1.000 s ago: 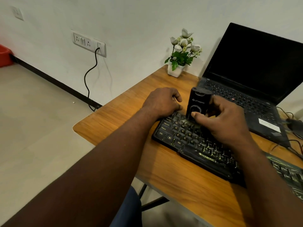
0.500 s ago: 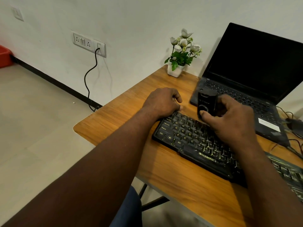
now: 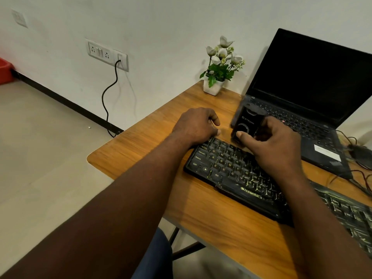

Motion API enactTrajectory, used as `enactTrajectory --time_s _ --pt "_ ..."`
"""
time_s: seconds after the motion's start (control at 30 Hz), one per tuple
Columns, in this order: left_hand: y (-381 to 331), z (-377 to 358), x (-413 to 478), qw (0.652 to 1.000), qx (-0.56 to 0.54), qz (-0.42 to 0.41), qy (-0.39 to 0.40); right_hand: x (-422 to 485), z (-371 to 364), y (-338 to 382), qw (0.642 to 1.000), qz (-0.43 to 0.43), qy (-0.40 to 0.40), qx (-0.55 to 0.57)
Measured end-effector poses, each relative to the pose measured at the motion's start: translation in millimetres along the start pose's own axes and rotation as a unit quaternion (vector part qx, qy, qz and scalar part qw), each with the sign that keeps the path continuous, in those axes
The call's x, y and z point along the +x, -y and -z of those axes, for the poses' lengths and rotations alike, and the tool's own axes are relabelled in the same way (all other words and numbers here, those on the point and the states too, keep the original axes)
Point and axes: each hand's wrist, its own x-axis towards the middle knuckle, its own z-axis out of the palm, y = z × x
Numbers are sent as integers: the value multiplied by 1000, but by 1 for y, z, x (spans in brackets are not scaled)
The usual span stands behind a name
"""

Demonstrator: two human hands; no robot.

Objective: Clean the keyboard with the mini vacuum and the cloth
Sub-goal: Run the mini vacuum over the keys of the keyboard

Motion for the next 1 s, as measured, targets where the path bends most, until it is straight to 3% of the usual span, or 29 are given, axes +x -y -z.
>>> enactTrajectory --time_s 0.17,0.33,0.5,0.57,0.77,0.9,1.0 --pt "-2 2 -2 999 36 -18 -12 -5 -12 19 996 46 63 39" --pt "0 1 -2 1000 -10 2 -1 1 -3 4 999 15 13 -45" --pt "-2 1 -2 1000 16 -9 -5 -15 4 19 993 29 65 94" --pt "-2 1 -1 999 34 -13 -10 -18 0 24 989 65 98 94" --pt "0 0 -2 1000 -14 6 7 -8 7 7 999 28 11 -23" --pt "-3 1 -2 1000 6 -9 0 -20 13 14 987 38 109 110" --pt "-3 2 -3 1000 17 -12 -2 -20 9 15 984 71 131 97"
